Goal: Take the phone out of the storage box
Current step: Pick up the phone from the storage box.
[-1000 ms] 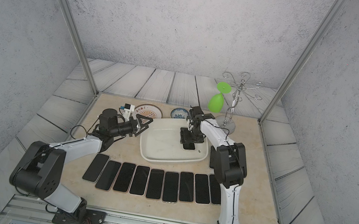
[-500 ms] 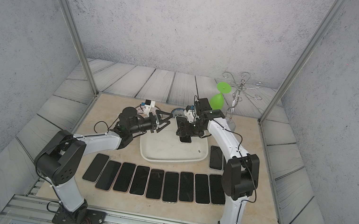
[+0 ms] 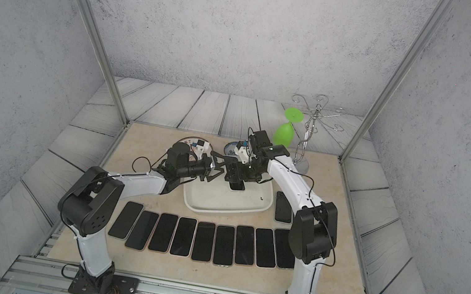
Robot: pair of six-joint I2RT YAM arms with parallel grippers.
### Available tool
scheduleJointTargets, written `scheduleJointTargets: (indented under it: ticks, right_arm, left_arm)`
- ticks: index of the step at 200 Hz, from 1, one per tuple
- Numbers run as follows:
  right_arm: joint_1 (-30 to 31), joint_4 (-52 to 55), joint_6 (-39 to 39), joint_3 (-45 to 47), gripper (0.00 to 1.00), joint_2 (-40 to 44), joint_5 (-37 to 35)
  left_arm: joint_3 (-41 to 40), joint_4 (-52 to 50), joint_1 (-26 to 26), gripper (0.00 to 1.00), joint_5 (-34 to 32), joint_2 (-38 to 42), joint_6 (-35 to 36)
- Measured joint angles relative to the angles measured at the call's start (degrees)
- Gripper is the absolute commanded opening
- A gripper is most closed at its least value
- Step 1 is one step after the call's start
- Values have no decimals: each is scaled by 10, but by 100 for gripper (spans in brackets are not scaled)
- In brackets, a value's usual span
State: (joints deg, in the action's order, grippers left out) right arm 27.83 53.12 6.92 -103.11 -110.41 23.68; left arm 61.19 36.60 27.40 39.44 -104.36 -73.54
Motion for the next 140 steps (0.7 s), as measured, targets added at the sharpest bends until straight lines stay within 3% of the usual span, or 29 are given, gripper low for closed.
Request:
scheduleJointTargets:
  ticks: [28, 43, 59, 74, 82, 104, 140]
  right_arm:
    - [12, 4, 0, -2, 13, 1, -1]
    - [15, 6, 1, -5, 20, 1, 0]
    - [15, 11, -1, -5, 41, 3, -7]
    - [16, 17, -10, -5, 69, 3, -14]
    - [16, 19, -14, -5, 77, 3, -12]
    - [1, 14, -30, 5, 82, 18, 31]
    - [-74, -49, -19, 63, 79, 76, 246]
  left_arm:
    - [11, -39, 2, 33, 5, 0, 15]
    - [12, -58, 1, 21, 9, 0, 19]
    - [13, -76, 1, 14, 8, 0, 22]
    - [14, -89, 1, 10, 12, 0, 22]
    - [13, -91, -1, 10, 15, 1, 24]
    - [0, -73, -9, 9, 36, 11, 27]
    - [-49, -24, -39, 7, 76, 56, 40]
